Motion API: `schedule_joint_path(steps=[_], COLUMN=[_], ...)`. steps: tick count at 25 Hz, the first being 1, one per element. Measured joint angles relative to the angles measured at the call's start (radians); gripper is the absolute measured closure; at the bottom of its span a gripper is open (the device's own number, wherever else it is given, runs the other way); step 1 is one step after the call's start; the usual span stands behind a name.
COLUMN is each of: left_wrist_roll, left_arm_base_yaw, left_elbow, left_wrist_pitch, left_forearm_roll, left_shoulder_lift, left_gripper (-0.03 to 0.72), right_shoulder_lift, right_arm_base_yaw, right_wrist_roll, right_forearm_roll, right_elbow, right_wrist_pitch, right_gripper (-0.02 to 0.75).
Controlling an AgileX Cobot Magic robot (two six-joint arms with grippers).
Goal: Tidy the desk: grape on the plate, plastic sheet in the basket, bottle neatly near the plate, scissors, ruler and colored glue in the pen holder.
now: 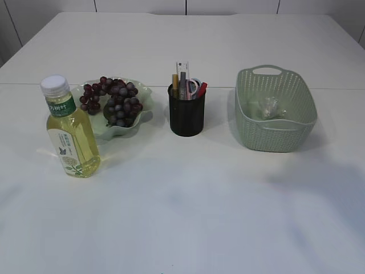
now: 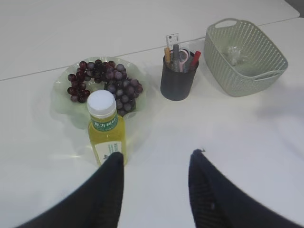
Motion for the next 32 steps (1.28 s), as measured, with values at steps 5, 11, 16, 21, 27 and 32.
schedule_joint_path(steps=[5,11,16,21,27,32], left_wrist_roll=[0.032,0.178,0.262,0.292,0.314,0.343], left_arm_base_yaw=[0.0,-0.002,-0.002,-0.002,-0.002,-0.002], left_elbow=[0.129,0.238,0.316,0.372,0.457,0.484], left_wrist_pitch=[-0.003,0.001,0.012,0.116,0.205,0.244], left_forearm_roll=[-0.08,-0.179,-0.202,-0.212,-0.213,-0.213], left_shoulder_lift=[-0.203,-0.344,-0.468,-0.595,-0.772,-0.775], left_gripper=[0.356,0.356,0.356,0.356,0.356,0.356], right_shoulder_lift=[-0.136,-0.39,-0.633,-0.856,-1.026,-1.087], right_arm_base_yaw=[0.0,0.0,0.0,0.0,0.0,0.0], right_wrist_roll=[-0.017,-0.074,-0.115,-0.125,-0.192,-0.21], right_forearm_roll=[0.005,0.012,0.026,0.026,0.0,-0.038], right_elbow=[0.138,0.382,0.555,0.646,0.678,0.701], right_wrist_pitch=[0.002,-0.014,-0.049,-0.028,0.008,0.021], right_gripper=[0.433,0.433,0.433,0.433,0.433,0.433])
